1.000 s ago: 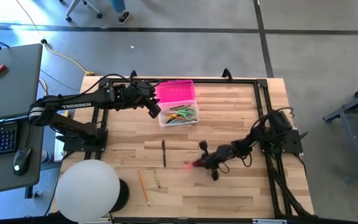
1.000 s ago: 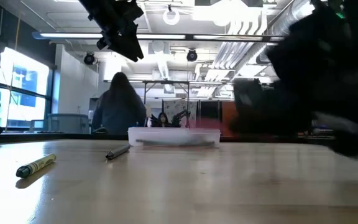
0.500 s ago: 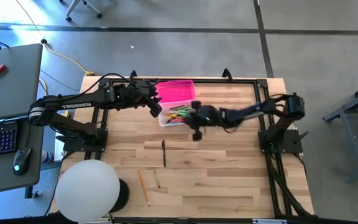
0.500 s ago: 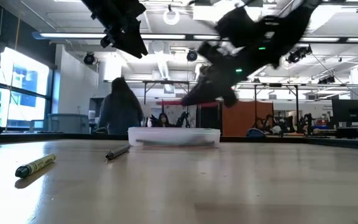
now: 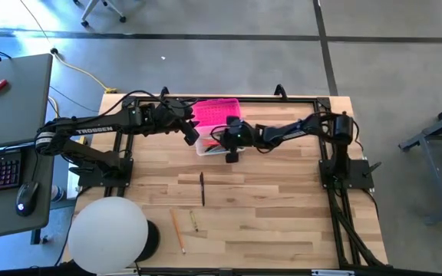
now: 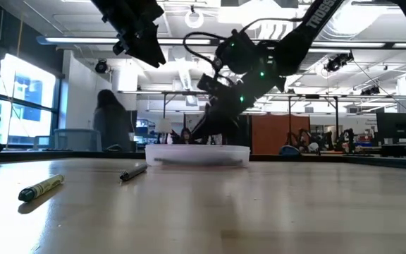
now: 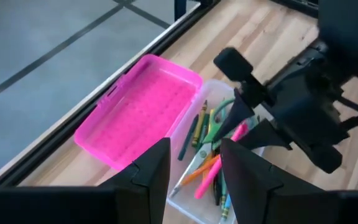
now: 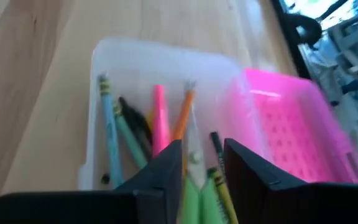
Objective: Pick & place school supplies into a supply box
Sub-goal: Put the pink pen into the pink supply box, then put the orange pencil into the pink supply box
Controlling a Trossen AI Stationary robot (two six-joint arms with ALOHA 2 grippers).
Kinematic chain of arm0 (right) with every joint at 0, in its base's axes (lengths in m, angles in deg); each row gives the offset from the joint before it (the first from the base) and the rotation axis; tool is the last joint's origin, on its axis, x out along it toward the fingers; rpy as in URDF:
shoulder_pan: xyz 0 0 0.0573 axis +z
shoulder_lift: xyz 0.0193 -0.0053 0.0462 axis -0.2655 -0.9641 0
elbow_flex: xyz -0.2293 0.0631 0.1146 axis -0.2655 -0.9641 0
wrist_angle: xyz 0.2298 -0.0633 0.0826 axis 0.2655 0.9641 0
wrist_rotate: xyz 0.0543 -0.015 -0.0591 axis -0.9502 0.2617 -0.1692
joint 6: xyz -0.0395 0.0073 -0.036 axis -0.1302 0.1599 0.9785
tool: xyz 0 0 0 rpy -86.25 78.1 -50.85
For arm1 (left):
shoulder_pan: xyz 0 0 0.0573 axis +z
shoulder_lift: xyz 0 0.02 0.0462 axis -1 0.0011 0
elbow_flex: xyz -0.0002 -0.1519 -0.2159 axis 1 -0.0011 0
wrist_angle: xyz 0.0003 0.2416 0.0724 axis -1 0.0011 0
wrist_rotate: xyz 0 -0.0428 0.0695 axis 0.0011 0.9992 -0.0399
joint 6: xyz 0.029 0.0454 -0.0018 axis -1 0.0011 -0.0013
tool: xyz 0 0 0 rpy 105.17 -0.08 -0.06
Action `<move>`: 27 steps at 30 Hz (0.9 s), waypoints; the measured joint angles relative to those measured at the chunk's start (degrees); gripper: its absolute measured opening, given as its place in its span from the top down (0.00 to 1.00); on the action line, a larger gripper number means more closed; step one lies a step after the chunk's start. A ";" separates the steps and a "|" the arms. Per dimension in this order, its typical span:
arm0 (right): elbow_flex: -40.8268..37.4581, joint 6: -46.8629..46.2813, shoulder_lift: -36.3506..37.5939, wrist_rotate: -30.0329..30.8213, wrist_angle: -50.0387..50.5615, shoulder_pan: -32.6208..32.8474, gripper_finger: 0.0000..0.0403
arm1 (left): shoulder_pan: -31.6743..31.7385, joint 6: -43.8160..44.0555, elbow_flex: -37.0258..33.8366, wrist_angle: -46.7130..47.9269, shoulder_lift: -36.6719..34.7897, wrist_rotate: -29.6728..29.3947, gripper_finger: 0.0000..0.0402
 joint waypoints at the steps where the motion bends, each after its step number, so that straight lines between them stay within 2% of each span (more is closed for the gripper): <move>1: 0.02 -0.03 0.55 0.50 0.61 0.06 0.75 | 0.01 0.01 0.00 0.05 0.00 -0.04 0.57; 5: -0.02 -0.02 3.07 1.29 2.92 1.48 0.71 | 0.00 0.01 0.00 0.65 0.00 -0.21 0.57; 7: 0.00 0.03 5.16 -1.65 2.77 3.02 0.71 | 0.02 -0.01 0.00 0.87 0.00 -0.22 0.57; 12: -0.02 -4.28 7.34 -23.52 2.66 6.69 0.71 | 0.00 -0.02 0.00 1.33 0.00 1.96 0.57; 14: -0.11 -7.44 7.34 -27.51 2.35 8.65 0.71 | -0.01 0.21 0.00 1.59 0.00 4.11 0.57; 16: -0.11 -8.23 7.36 -27.21 3.04 10.83 0.71 | -0.30 0.42 0.00 3.17 0.00 5.90 0.57; 21: -0.20 -5.82 7.36 -20.03 4.99 15.62 0.71 | -4.23 -0.43 0.00 12.10 0.00 9.02 0.57; 23: -0.18 -4.99 7.36 -17.52 5.57 16.97 0.71 | -7.53 0.12 0.00 15.46 0.02 10.64 0.57; 27: -0.18 -4.75 7.36 -14.11 5.47 18.45 0.71 | -16.38 7.33 0.00 16.47 0.02 11.49 0.57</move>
